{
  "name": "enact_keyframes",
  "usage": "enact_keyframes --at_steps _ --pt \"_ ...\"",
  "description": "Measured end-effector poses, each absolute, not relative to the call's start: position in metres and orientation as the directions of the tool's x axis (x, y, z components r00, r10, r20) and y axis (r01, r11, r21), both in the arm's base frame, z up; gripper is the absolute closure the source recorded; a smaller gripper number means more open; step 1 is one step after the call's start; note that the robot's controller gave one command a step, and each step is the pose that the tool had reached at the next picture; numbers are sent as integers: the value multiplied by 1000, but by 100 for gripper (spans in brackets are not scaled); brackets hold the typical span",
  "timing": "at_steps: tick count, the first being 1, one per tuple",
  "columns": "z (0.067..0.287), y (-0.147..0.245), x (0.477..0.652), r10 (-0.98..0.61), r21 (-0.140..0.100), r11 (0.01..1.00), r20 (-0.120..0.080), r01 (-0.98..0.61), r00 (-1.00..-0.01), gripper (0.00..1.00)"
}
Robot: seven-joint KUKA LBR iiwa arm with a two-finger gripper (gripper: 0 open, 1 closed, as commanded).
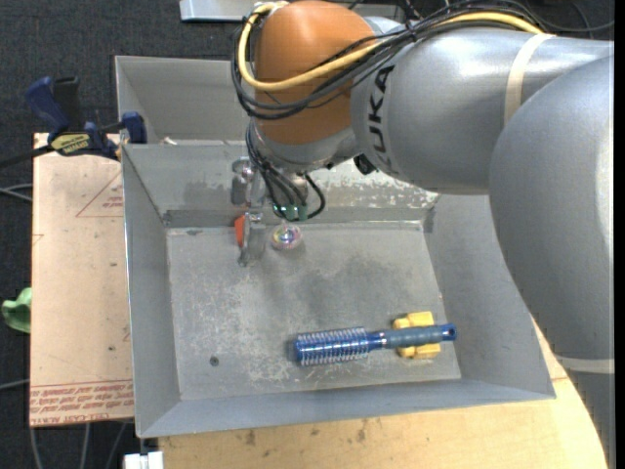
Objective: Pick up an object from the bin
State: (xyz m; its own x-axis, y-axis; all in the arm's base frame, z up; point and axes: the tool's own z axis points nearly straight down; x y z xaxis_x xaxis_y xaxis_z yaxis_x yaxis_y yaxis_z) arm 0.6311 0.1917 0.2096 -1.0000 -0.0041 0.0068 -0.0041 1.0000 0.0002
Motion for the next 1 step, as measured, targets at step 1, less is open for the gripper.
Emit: enact_keyframes --at_steps 1 --pt "142 136 645 -201 -1 980 4 -201 -980 0"
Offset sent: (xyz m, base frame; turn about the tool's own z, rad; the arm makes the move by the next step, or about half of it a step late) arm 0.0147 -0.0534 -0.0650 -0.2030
